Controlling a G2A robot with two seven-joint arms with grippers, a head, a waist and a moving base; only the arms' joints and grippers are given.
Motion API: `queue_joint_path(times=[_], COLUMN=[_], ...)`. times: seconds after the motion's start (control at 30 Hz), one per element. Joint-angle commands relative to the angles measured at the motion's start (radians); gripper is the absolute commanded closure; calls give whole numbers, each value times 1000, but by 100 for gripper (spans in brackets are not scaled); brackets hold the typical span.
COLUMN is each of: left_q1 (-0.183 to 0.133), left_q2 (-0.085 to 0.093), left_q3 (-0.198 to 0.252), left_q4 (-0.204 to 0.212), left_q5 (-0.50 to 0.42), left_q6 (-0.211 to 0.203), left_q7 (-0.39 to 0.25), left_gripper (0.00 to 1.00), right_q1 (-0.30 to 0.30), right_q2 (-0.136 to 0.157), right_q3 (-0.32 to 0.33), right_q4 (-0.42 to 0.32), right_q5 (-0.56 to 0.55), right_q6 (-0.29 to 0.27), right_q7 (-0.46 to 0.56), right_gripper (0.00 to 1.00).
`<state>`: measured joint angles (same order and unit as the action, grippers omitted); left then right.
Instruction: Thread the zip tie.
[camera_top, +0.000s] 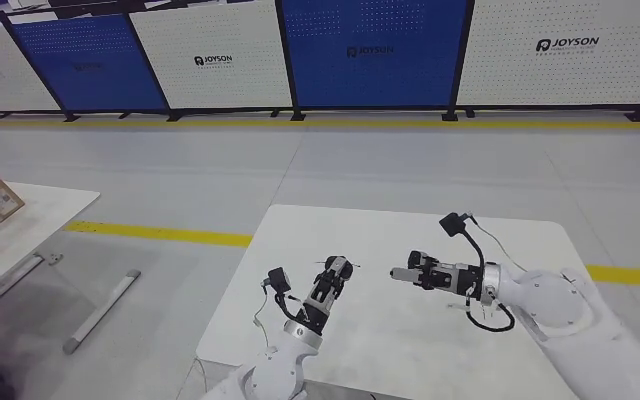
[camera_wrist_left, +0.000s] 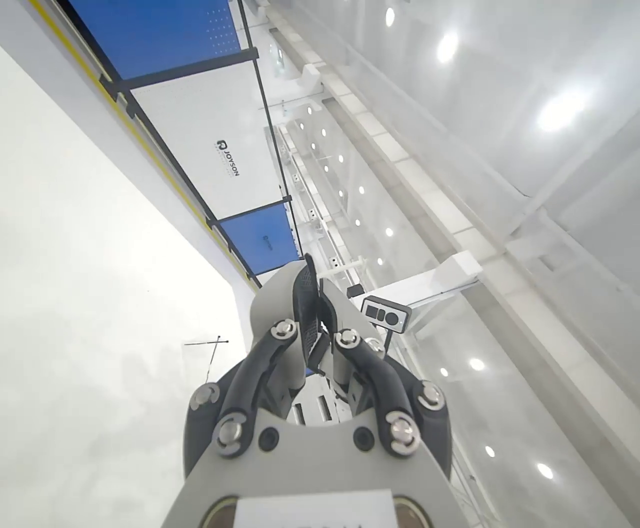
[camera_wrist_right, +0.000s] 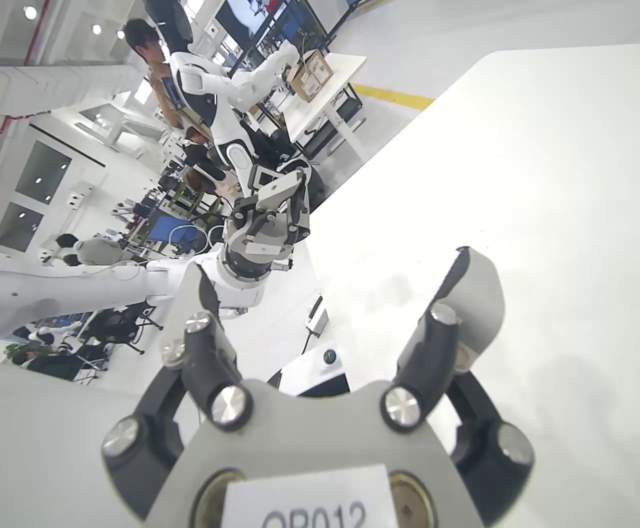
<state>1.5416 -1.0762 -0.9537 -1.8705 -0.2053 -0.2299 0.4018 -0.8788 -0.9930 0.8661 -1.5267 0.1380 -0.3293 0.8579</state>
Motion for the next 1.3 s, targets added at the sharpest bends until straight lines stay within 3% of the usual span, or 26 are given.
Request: queue_joint_path(times=[0.0,0.1,0.2,0.3,0.43,0.53,0.93,1.0,1.17,1.27], left_q1=[0,-1,-8,-29,-70,-107,-110,-113,-120,-121], left_q2=[0,0,-8,-21,-41,-57,-59,-61,-73,-74], left_q3=[0,0,10,35,71,101,104,99,104,104], left_q4=[0,1,29,80,133,210,217,221,237,238], left_q5=[0,4,115,231,378,478,479,502,533,533], left_q6=[0,0,-49,-106,-110,-110,-110,-94,-85,-85], left_q7=[0,-2,45,99,185,268,273,259,254,254], left_gripper=[100,100,100,100,100,100,100,100,100,100], right_q1=[0,-3,-9,10,31,65,63,46,61,61], right_q2=[0,0,-9,-24,-54,-78,-79,-82,-105,-105], right_q3=[0,-1,-2,-1,-14,-34,-34,-34,-53,-53], right_q4=[0,-1,27,99,189,271,267,245,301,301], right_q5=[0,3,149,291,413,443,443,491,655,655], right_q6=[0,0,-11,-11,-11,-11,-11,-8,44,44], right_q7=[0,-2,56,140,231,292,288,316,420,420], right_gripper=[0,0,0,0,0,0,0,0,0,0])
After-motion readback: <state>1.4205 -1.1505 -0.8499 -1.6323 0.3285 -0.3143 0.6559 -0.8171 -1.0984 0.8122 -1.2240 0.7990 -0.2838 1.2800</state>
